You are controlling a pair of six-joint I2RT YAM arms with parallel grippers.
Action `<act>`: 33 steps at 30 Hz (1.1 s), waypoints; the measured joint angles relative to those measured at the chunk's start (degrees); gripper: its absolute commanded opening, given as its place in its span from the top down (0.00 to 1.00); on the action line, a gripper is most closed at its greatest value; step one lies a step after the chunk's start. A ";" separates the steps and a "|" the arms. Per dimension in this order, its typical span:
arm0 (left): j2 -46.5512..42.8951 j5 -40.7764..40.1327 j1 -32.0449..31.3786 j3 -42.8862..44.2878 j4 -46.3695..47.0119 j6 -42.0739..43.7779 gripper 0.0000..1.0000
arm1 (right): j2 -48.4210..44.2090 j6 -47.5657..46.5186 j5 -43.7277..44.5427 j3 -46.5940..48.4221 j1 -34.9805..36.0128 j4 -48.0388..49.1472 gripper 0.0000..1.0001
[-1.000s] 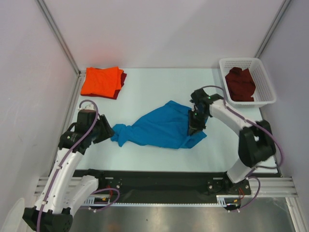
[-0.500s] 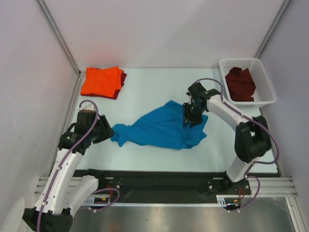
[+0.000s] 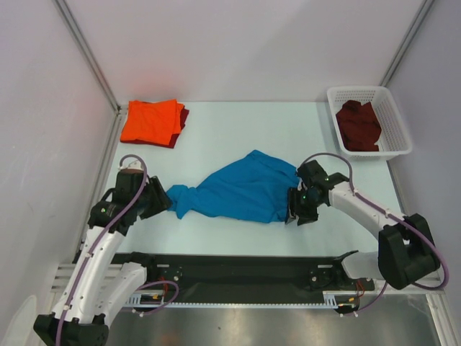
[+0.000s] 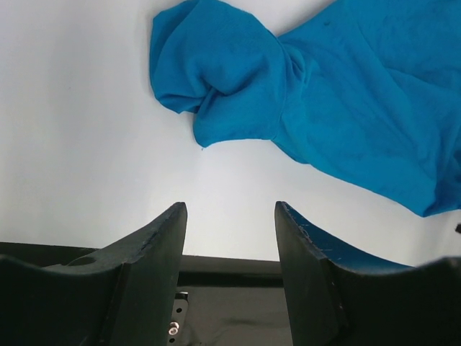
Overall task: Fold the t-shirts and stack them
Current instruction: Flatten the tshirt out
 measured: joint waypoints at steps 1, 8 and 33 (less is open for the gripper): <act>-0.07 0.22 0.00 -0.26 0.00 -0.11 0.42 | 0.76 0.04 0.11 0.02 0.00 1.11 0.44; -1.16 1.22 0.00 -0.68 -0.17 -0.55 0.42 | 8.37 -0.15 1.22 0.92 -0.04 8.57 0.46; -1.86 1.18 0.00 -0.68 -1.81 -0.50 0.42 | 30.23 -7.21 8.66 32.79 -0.76 4.98 0.58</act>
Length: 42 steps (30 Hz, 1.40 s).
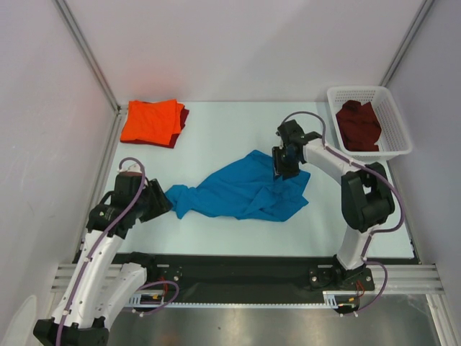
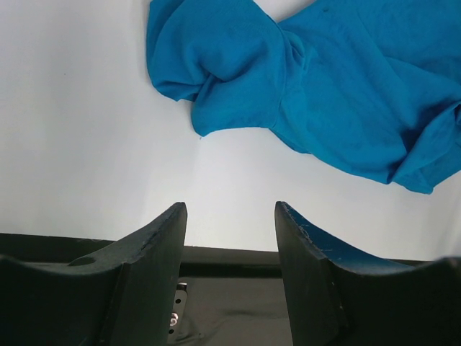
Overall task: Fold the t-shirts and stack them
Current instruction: Flatten the tshirt out
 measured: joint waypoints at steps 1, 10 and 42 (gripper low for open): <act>0.00 0.00 0.00 0.00 0.00 0.00 0.42 | -0.48 0.00 0.31 -0.17 0.00 -0.76 0.58; 0.35 0.04 0.00 -0.02 0.26 -0.15 0.42 | -11.32 4.57 -3.45 -8.92 -0.55 -2.19 0.48; 1.68 0.22 0.00 -0.02 0.92 -1.46 0.30 | -7.82 15.89 -10.58 -16.72 -4.02 9.03 1.00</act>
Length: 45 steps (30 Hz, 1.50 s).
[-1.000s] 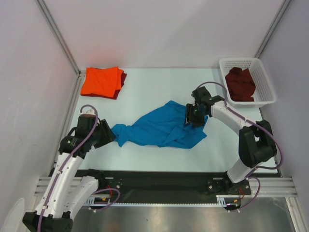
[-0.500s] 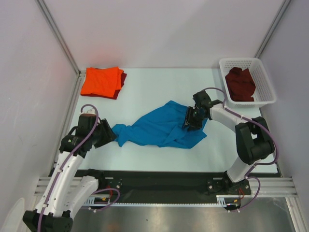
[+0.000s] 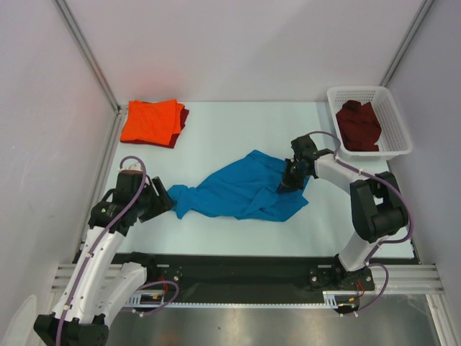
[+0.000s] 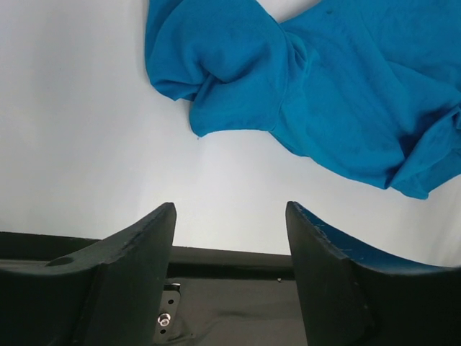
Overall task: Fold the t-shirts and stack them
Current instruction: Flatten the tshirt out
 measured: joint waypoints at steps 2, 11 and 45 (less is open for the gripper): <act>0.02 -0.50 0.00 0.00 -0.55 -0.98 0.30 | 0.02 -0.13 0.02 0.00 0.00 -0.07 1.00; 2.01 0.79 2.19 -5.81 4.63 -6.47 0.39 | -2.99 -2.78 1.20 1.31 -0.02 -5.38 1.00; 27.65 5.31 15.02 -15.54 30.14 -10.47 0.51 | -9.22 -8.22 -0.24 3.89 -3.89 -12.09 1.00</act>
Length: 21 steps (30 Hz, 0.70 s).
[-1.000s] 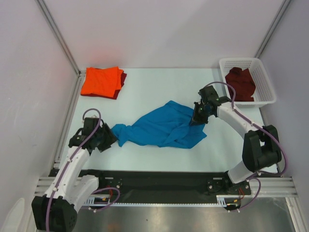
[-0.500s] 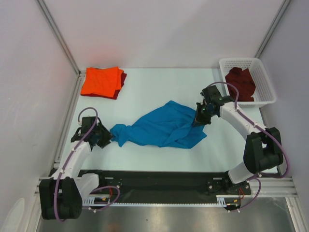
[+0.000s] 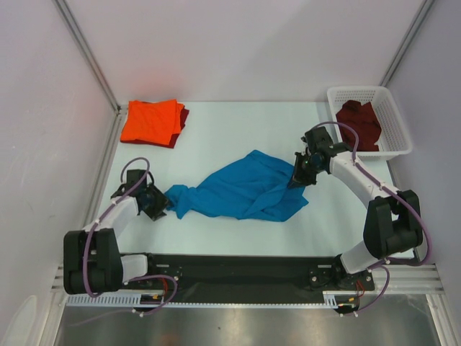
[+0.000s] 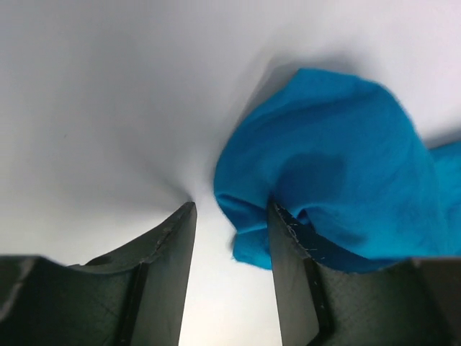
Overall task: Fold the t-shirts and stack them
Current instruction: Flatten the tshirt out
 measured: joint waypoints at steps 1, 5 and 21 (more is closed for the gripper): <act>0.83 0.26 0.02 0.42 0.37 0.00 0.52 | 0.00 0.00 -0.04 0.00 0.00 0.00 1.00; 4.76 0.61 0.02 2.14 3.02 0.90 0.86 | 0.00 0.00 -0.22 0.00 0.00 -0.02 1.00; -17.03 -21.11 -14.19 20.11 -22.69 -3.26 0.99 | -1.92 -2.84 2.69 6.80 -0.09 -6.95 1.00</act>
